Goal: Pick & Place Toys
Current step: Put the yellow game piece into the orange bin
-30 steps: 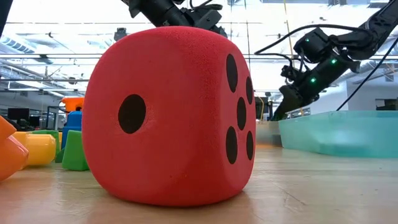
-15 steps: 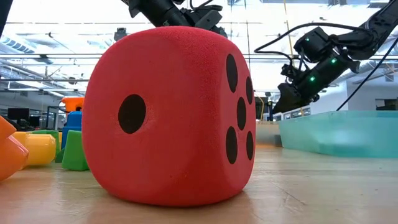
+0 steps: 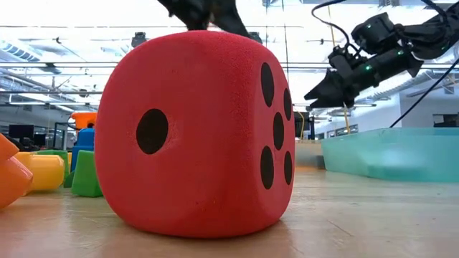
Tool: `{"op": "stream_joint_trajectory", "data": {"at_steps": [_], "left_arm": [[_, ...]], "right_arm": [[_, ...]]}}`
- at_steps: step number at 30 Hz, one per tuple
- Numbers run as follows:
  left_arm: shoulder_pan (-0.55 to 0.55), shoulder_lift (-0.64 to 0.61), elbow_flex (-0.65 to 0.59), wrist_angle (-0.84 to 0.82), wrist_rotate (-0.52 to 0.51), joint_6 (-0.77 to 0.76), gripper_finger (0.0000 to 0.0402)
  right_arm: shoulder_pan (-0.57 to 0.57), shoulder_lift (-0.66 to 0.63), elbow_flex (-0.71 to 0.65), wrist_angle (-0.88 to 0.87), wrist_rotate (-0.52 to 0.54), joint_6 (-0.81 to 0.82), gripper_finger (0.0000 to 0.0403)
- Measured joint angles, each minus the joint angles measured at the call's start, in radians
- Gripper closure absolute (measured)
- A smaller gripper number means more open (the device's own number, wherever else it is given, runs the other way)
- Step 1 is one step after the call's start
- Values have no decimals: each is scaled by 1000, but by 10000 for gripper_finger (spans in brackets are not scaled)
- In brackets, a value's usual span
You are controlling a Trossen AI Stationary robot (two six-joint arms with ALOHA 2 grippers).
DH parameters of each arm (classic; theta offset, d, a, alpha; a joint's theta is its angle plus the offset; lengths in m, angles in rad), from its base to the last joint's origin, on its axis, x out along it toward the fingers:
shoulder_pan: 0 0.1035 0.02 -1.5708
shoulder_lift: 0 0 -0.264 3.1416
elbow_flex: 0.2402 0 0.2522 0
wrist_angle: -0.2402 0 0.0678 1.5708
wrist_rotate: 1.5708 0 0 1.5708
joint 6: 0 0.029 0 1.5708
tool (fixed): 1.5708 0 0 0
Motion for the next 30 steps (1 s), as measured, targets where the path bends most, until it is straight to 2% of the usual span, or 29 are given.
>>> {"op": "stream_joint_trajectory", "data": {"at_steps": [4,7,9,12,14,18,21,26,30], "left_arm": [[-40,-111,-98,35,-66,-9,53],[-75,-183,-186,43,-149,-74,53],[-94,-221,-233,11,-205,-168,53],[-123,-262,-287,-146,-249,-392,53],[-144,-276,-308,-253,-229,-564,53],[-209,-262,-317,-494,-101,-905,53],[-271,-242,-318,-621,-59,-1141,53],[-361,-200,-318,-707,4,-1448,53],[-400,-127,-318,-767,25,-1616,53]], "right_arm": [[25,-21,0,7,-21,-5,141],[52,-29,0,8,-22,-32,146],[71,-29,0,8,-21,-49,147],[92,-27,0,16,-21,-53,147],[100,-27,0,27,-20,-53,147],[112,-24,0,43,-19,-53,147],[115,-20,0,44,-17,-53,147],[115,-18,0,49,-16,-50,147],[118,-18,0,53,-16,-49,147]]}}
